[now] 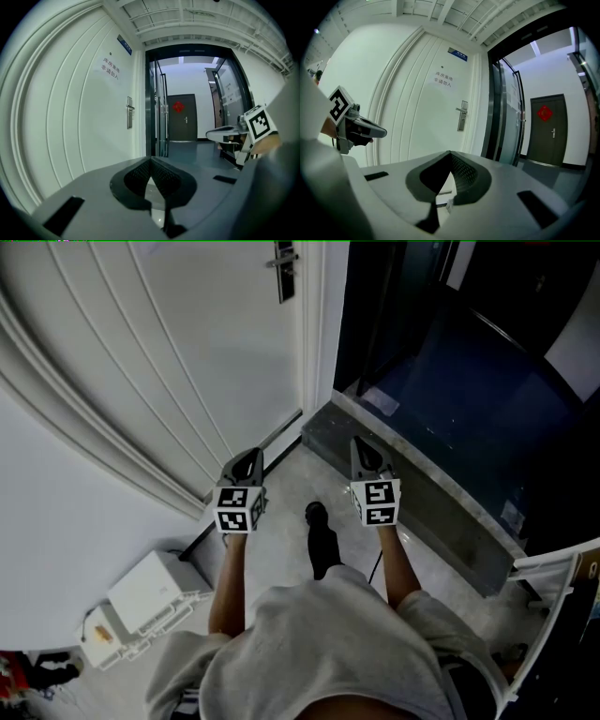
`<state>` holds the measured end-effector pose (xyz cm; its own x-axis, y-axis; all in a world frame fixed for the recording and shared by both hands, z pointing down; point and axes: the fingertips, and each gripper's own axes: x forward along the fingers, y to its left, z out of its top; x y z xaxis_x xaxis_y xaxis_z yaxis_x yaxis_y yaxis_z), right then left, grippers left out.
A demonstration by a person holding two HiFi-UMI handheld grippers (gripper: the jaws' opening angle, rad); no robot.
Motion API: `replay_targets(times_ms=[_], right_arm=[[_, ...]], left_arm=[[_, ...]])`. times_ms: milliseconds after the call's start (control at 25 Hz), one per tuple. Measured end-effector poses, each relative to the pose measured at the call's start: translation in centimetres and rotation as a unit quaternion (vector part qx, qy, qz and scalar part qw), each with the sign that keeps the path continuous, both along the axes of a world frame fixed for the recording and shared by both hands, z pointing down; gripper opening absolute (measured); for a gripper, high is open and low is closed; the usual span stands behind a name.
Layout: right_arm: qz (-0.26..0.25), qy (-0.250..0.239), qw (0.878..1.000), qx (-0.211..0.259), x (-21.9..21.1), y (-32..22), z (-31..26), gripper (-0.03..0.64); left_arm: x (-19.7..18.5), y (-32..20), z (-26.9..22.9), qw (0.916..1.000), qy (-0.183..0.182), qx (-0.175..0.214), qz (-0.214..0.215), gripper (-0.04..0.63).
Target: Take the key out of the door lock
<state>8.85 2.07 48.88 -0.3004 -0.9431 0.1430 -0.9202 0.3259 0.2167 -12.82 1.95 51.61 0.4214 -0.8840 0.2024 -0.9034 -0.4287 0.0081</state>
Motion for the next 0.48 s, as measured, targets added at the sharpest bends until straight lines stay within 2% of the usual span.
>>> replay_targets(times_ms=[480], right_arm=[[-0.023,-0.016,1.0,-0.001,1.6,-17.3,0.4,0.023]], left_arm=[[2.1,-16.9,0.2,0.9998,-0.014,-0.005,-0.015,0.018]])
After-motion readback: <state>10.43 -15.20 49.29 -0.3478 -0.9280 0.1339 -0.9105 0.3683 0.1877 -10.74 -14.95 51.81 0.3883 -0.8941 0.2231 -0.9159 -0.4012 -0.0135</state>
